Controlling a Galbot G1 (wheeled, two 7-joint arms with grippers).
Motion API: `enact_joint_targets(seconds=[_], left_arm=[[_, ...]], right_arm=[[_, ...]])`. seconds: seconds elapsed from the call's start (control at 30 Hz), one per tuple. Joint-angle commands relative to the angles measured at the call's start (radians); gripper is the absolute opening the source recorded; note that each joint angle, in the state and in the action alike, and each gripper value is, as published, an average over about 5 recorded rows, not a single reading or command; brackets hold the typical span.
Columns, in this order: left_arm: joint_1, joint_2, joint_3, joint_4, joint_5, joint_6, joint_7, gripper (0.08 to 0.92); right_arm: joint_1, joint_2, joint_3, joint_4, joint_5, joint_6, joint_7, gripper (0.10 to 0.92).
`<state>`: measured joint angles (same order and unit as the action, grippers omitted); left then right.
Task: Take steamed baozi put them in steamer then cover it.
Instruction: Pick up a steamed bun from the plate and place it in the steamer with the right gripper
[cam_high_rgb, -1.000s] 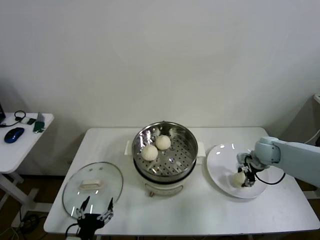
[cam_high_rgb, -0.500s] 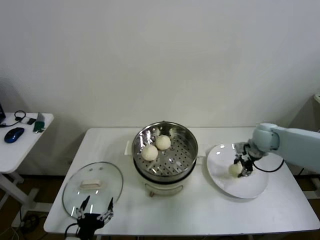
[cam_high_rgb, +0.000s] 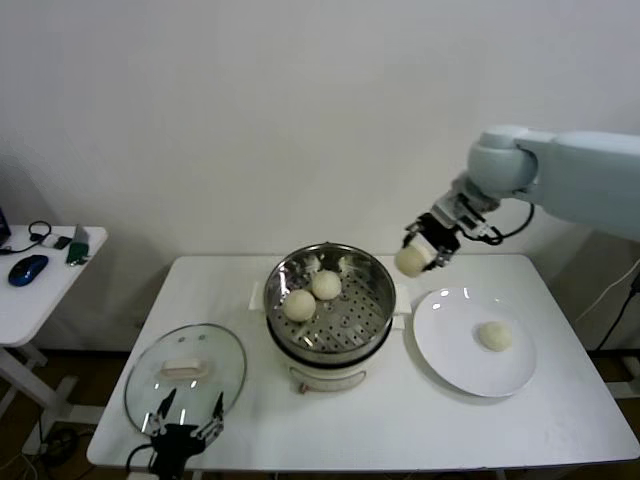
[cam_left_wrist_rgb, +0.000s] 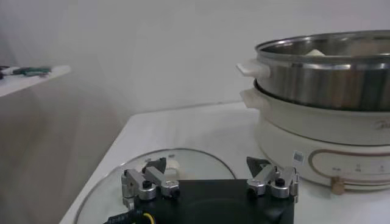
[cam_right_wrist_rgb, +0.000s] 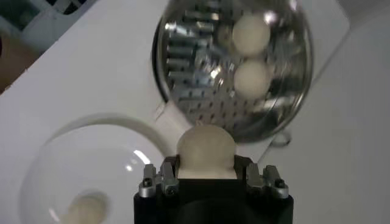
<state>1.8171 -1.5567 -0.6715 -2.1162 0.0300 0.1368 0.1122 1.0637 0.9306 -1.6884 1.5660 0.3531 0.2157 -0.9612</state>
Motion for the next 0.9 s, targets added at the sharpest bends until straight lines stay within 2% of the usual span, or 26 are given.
enact_joint_targets(seconds=[0.03,0.33,0.9], left_arm=[[0.001,0.001,-0.005,0.002,-0.004,-0.001,-0.001,0.823],[0.000,0.002,-0.014,0.003,-0.004,0.000,0.000,0.823],[0.000,-0.006,-0.013,0.012,0.001,0.000,-0.001,0.823]], right_arm=[[0.043,0.187,0.056,0.145,-0.108,0.224,0.047,0.602],[-0.194,0.281,0.042,0.061,-0.245,0.247,0.092,0.602],[-0.354,0.293,0.062,-0.097,-0.411,0.227,0.131,0.602]])
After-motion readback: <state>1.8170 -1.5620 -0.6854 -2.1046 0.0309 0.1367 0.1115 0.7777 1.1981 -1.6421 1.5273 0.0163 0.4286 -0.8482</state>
